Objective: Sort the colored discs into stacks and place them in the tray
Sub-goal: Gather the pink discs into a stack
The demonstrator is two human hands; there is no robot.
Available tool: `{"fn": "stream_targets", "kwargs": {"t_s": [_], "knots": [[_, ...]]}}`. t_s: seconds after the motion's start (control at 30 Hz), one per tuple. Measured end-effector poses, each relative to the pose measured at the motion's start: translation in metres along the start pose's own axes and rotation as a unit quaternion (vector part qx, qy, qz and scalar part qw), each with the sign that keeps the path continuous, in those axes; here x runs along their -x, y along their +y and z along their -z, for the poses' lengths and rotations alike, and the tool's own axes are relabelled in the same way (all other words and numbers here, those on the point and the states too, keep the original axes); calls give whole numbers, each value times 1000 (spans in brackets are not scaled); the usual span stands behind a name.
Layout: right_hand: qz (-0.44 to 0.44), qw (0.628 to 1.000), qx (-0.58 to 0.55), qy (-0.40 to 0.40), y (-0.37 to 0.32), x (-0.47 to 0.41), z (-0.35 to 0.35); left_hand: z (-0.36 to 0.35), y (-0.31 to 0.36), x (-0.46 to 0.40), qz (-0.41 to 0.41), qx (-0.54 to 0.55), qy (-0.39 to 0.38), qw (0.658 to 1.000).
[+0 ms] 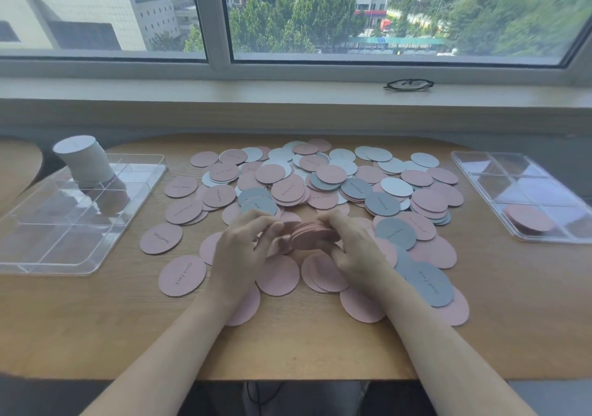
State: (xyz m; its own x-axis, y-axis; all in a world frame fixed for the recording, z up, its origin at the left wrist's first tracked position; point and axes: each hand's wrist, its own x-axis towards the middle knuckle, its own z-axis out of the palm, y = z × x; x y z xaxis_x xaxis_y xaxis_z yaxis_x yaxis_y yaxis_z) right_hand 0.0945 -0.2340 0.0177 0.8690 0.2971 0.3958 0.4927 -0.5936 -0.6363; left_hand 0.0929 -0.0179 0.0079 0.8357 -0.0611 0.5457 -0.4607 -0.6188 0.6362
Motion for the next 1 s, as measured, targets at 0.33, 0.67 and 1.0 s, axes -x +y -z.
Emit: {"fn": "stream_targets", "kwargs": {"t_s": [0.33,0.67,1.0], "knots": [[-3,999,38,32,4,0,-4,-2,-2,1,-13,-26,-21,999],[-51,990,95,93,9,-2,-1,-10,-12,0,30,-164,-60,984],[-53,991,85,84,8,-1,0,-1,-9,-1,76,-111,-52,990]]}}
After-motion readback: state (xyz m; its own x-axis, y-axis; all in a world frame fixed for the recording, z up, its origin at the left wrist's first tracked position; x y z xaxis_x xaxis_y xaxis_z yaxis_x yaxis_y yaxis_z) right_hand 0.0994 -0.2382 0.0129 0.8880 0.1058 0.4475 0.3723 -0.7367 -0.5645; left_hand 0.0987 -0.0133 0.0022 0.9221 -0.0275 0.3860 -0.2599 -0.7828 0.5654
